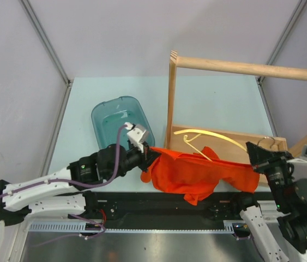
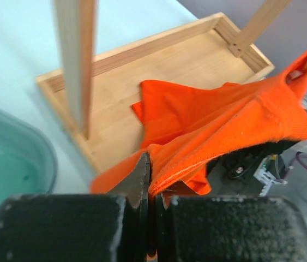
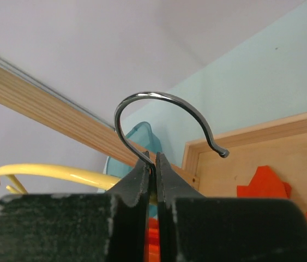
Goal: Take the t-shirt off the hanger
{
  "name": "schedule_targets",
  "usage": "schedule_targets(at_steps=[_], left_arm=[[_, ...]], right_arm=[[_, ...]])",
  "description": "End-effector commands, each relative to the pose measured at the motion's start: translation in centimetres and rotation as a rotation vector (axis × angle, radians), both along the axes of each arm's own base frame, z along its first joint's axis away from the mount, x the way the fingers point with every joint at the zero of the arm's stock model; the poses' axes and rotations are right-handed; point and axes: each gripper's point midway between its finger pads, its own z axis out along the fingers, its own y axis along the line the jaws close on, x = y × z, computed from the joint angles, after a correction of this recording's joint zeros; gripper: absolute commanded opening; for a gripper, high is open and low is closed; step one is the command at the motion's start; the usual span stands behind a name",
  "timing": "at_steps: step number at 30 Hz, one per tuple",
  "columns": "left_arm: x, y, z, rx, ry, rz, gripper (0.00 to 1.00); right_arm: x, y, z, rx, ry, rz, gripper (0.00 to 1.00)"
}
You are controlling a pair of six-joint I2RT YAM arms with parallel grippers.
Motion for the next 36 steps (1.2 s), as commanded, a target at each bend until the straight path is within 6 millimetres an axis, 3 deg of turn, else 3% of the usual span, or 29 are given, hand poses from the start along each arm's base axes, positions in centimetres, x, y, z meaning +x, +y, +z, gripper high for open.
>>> schedule_targets(at_steps=[1,3,6,10,13,15,16,18,19,20,22,23,26,27,29,32,34,36], left_arm=[[0.0,-4.3,3.6,-0.113,0.031,-0.095,0.0],[-0.4,-6.6,2.5,-0.113,0.097,-0.149,0.0],[-0.2,-8.3,1.2,-0.103,0.14,-0.167,0.01],[0.8,-8.0,-0.6,-0.077,0.179,-0.129,0.0],[1.3,-7.7,-1.7,-0.097,0.243,-0.134,0.0],[2.1,-6.9,-2.2,-0.083,0.257,-0.096,0.0],[2.4,-6.2,-1.5,-0.087,0.238,-0.073,0.0],[3.2,-4.3,-1.6,-0.035,0.207,-0.028,0.0],[3.5,-3.1,-0.4,-0.042,0.177,-0.001,0.0],[4.5,-0.9,-0.7,0.011,0.151,0.069,0.0],[5.3,1.6,0.6,0.032,0.093,0.124,0.01],[5.7,4.1,1.6,0.027,0.061,0.192,0.0],[5.6,7.7,3.5,0.02,-0.012,0.273,0.0],[5.5,7.9,3.7,0.016,-0.018,0.266,0.0],[5.1,7.1,3.6,0.003,-0.004,0.228,0.0],[4.4,3.4,1.4,0.008,0.065,0.083,0.0],[4.1,0.6,-1.2,0.048,0.139,-0.012,0.0],[3.8,-1.5,-2.0,0.034,0.171,-0.08,0.0]], right_arm=[[0.9,4.3,3.2,0.153,-0.1,0.207,0.0],[0.4,6.1,5.2,0.247,-0.16,0.321,0.0],[-0.5,7.5,8.3,0.317,-0.224,0.43,0.0],[-1.7,7.6,12.0,0.344,-0.326,0.473,0.0],[-1.4,7.9,12.9,0.399,-0.345,0.507,0.0],[-1.3,7.4,13.5,0.333,-0.356,0.457,0.0],[-0.9,7.1,12.2,0.306,-0.291,0.413,0.0],[-0.9,5.6,11.6,0.239,-0.269,0.303,0.0],[-1.4,4.8,10.8,0.167,-0.232,0.254,0.0],[-1.3,3.9,10.3,0.139,-0.217,0.195,0.0],[-1.9,2.8,8.9,0.065,-0.164,0.132,0.0],[-1.9,2.2,8.4,0.051,-0.145,0.096,0.0],[-1.9,1.6,6.7,0.015,-0.101,0.066,0.0],[-1.8,1.6,6.3,0.014,-0.089,0.066,0.0],[-1.4,1.9,5.4,0.016,-0.07,0.082,0.0],[-1.1,2.5,5.2,0.036,-0.071,0.111,0.0],[-1.1,2.6,5.2,0.042,-0.073,0.118,0.0],[-1.6,2.4,5.6,0.043,-0.084,0.106,0.0]])
